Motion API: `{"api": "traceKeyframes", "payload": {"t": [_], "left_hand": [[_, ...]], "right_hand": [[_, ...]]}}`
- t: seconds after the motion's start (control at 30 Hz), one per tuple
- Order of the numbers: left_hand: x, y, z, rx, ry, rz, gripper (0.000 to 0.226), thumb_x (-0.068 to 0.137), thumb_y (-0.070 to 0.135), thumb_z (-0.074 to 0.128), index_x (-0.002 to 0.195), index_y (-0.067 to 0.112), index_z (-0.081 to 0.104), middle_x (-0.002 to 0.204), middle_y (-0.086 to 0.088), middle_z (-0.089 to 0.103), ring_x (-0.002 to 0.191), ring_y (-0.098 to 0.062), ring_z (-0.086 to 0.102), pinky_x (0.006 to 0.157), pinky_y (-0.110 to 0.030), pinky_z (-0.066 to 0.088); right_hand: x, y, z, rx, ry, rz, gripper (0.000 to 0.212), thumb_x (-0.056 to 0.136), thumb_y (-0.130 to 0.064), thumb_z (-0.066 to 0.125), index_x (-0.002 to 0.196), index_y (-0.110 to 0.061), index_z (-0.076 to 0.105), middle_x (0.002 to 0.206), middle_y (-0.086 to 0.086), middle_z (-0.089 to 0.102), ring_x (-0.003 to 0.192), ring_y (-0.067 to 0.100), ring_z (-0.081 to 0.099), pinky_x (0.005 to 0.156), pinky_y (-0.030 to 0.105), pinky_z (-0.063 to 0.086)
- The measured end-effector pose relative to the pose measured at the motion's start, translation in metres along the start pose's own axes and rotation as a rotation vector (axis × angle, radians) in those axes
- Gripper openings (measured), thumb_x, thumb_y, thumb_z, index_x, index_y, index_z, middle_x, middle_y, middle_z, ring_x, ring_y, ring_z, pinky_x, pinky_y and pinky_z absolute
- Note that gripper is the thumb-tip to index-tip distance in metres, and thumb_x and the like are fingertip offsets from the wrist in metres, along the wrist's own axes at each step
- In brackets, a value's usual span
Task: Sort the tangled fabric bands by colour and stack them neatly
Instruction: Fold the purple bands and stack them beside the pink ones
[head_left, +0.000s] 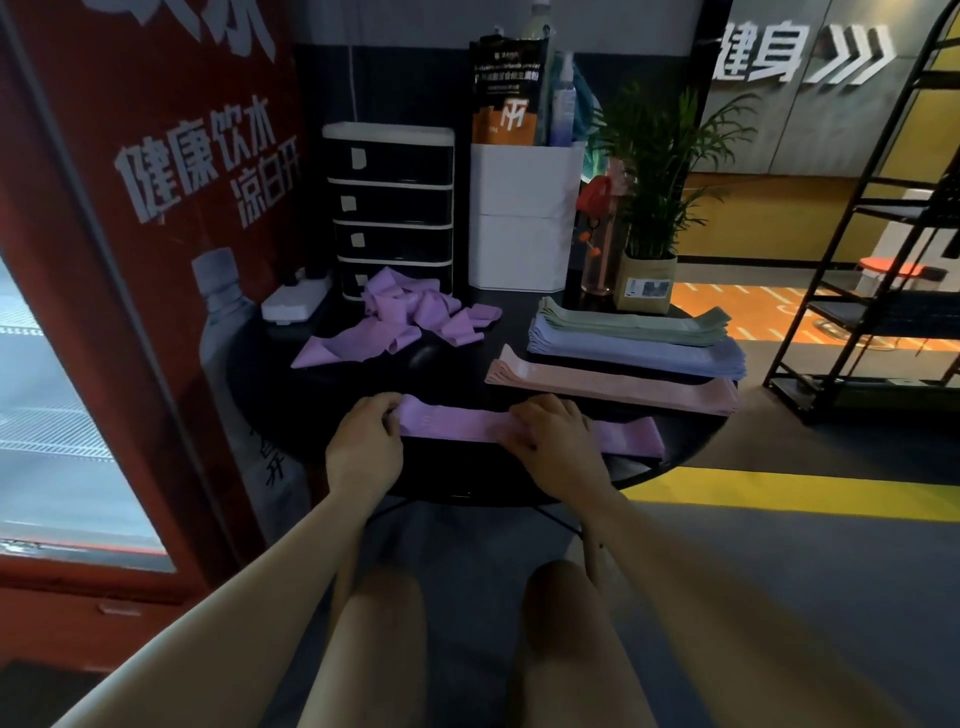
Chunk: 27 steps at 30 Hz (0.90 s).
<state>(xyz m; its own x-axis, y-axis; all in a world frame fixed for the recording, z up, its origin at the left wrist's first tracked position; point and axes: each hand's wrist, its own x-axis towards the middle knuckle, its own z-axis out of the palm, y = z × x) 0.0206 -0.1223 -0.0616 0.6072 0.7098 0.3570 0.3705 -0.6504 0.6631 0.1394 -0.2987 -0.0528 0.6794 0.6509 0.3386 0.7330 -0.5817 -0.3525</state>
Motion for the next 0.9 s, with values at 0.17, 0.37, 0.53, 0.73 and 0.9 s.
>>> {"api": "traceKeyframes", "payload": {"t": [0.17, 0.37, 0.53, 0.73, 0.9], "left_hand": [[-0.0029, 0.0016, 0.0004, 0.04, 0.013, 0.02, 0.031, 0.095, 0.013, 0.043, 0.122, 0.018, 0.058, 0.128, -0.001, 0.054, 0.11, -0.022, 0.055, 0.084, -0.033, 0.044], [-0.0026, 0.0006, 0.0002, 0.061, 0.013, 0.005, 0.025, 0.093, 0.012, 0.045, 0.113, 0.015, 0.06, 0.122, -0.002, 0.052, 0.1, -0.022, 0.057, 0.079, -0.035, 0.047], [-0.0019, 0.0023, -0.0005, 0.053, 0.022, 0.008, 0.024, 0.094, 0.013, 0.043, 0.113, 0.016, 0.058, 0.12, -0.002, 0.052, 0.096, -0.023, 0.057, 0.075, -0.034, 0.046], [-0.0037, 0.0004, -0.0008, 0.032, 0.021, 0.028, 0.024, 0.094, 0.012, 0.043, 0.112, 0.015, 0.059, 0.118, 0.001, 0.054, 0.096, -0.019, 0.057, 0.074, -0.032, 0.045], [-0.0035, 0.0001, -0.0017, 0.013, -0.001, 0.028, 0.021, 0.092, 0.008, 0.045, 0.106, 0.012, 0.06, 0.116, 0.0, 0.055, 0.095, -0.018, 0.056, 0.075, -0.029, 0.044]], "right_hand": [[-0.0026, 0.0018, -0.0022, -0.031, -0.007, 0.001, 0.039, 0.092, -0.039, 0.05, 0.129, -0.026, 0.053, 0.132, -0.001, 0.049, 0.122, 0.024, 0.042, 0.104, 0.034, 0.026], [-0.0039, 0.0021, -0.0024, -0.008, 0.005, -0.001, 0.035, 0.093, -0.033, 0.051, 0.126, -0.021, 0.057, 0.129, 0.001, 0.052, 0.116, 0.025, 0.045, 0.1, 0.034, 0.031], [-0.0036, 0.0005, -0.0035, -0.006, -0.01, -0.005, 0.044, 0.093, -0.039, 0.05, 0.133, -0.021, 0.05, 0.134, 0.0, 0.049, 0.122, 0.024, 0.043, 0.101, 0.034, 0.032], [-0.0042, 0.0, -0.0019, -0.027, -0.02, -0.03, 0.036, 0.093, -0.039, 0.049, 0.125, -0.024, 0.056, 0.131, -0.003, 0.052, 0.118, 0.023, 0.044, 0.098, 0.034, 0.033], [-0.0048, -0.0005, -0.0027, -0.032, -0.026, -0.023, 0.034, 0.093, -0.037, 0.05, 0.123, -0.025, 0.058, 0.129, -0.003, 0.051, 0.118, 0.022, 0.044, 0.098, 0.032, 0.033]]}}
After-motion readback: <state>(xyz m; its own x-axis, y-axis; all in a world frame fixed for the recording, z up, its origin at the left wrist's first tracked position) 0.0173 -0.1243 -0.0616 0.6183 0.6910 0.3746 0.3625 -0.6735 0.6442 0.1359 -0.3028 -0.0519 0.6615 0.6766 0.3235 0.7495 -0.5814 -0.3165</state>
